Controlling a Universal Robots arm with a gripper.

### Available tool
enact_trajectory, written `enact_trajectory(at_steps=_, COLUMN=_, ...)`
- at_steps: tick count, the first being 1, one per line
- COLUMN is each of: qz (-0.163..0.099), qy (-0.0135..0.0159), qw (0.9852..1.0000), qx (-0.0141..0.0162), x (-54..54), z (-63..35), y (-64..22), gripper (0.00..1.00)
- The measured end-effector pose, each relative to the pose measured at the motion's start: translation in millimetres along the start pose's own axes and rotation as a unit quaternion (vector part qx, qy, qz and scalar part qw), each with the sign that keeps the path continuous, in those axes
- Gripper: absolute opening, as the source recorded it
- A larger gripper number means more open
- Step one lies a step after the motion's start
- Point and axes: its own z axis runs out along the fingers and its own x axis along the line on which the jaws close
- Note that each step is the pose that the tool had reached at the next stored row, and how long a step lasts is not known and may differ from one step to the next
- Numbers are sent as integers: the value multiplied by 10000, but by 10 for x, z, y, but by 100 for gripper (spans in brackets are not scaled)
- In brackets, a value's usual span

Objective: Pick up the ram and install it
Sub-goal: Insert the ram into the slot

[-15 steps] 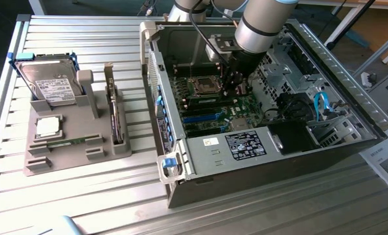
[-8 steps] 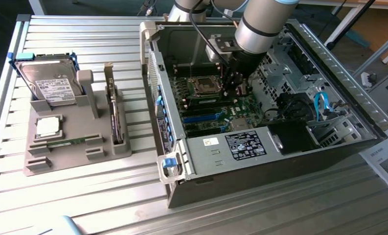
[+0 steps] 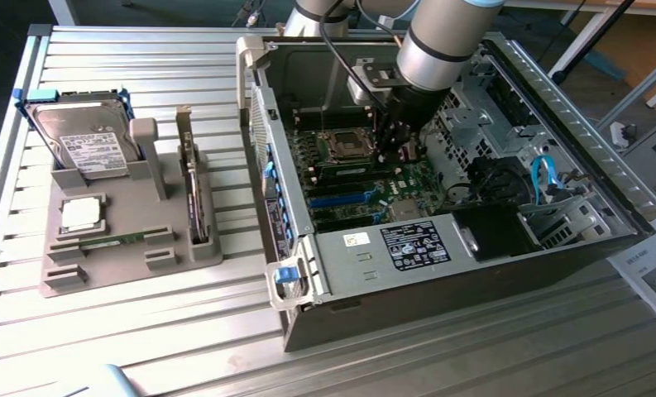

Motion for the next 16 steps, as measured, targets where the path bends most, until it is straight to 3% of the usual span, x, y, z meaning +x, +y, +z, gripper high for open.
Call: enact_trajectory(at_steps=16, qz=0, qy=1, qw=10000, qx=7, x=-7, z=12, y=3, gripper=12)
